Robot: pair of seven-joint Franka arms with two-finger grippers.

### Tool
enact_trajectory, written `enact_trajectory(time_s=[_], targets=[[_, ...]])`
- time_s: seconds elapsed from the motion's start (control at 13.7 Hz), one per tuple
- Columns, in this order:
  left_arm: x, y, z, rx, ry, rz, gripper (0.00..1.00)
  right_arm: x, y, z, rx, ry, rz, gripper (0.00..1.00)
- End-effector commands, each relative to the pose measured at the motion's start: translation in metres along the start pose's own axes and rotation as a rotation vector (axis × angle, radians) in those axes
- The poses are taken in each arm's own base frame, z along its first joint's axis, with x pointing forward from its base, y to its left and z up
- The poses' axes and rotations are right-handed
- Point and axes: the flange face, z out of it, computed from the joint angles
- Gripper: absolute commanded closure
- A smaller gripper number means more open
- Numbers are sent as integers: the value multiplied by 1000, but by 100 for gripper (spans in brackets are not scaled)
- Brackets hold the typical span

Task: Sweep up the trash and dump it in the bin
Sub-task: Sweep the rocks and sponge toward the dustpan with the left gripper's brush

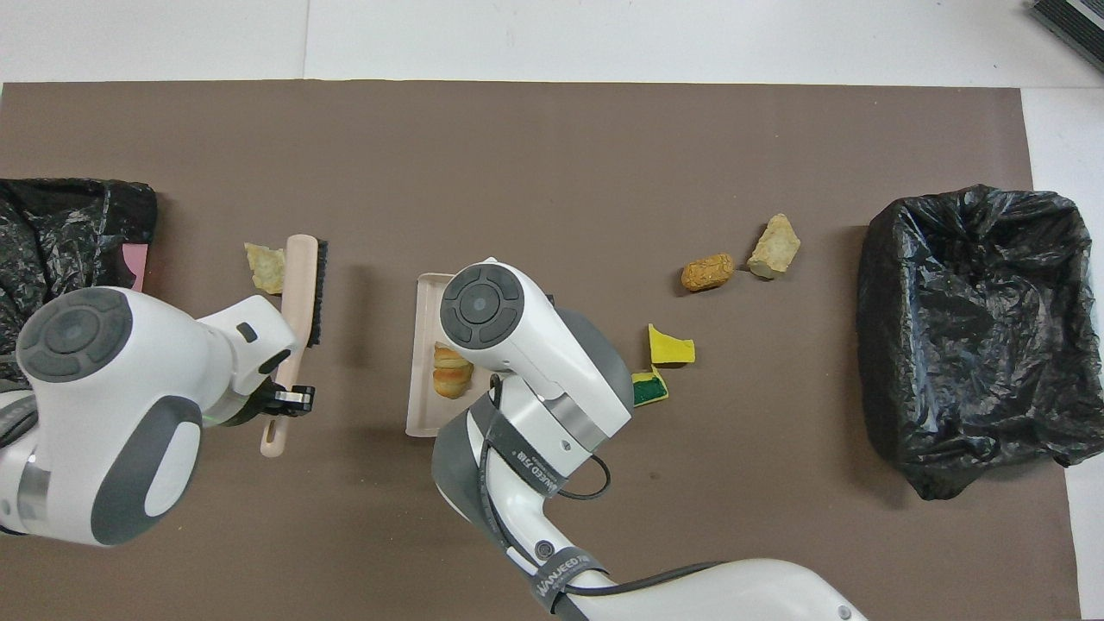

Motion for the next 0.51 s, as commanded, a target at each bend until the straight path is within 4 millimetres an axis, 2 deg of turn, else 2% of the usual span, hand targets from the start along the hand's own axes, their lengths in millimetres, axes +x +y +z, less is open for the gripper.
enact_trajectory(time_s=[0.0, 0.15, 0.29, 0.37, 0.44], targets=[[56, -23, 9, 49, -4, 0, 100, -4, 0, 1, 13, 32, -12, 100], [71, -42, 9, 104, 8, 61, 100, -5, 1, 2, 15, 31, -12, 100], [89, -63, 22, 150, -10, 95, 100, -4, -1, 2, 15, 29, -12, 100], [91, -79, 30, 155, -26, 140, 100, -4, -1, 2, 16, 30, -12, 100], [91, -86, 34, 151, -38, 199, 100, -4, -2, 2, 15, 30, -13, 100]])
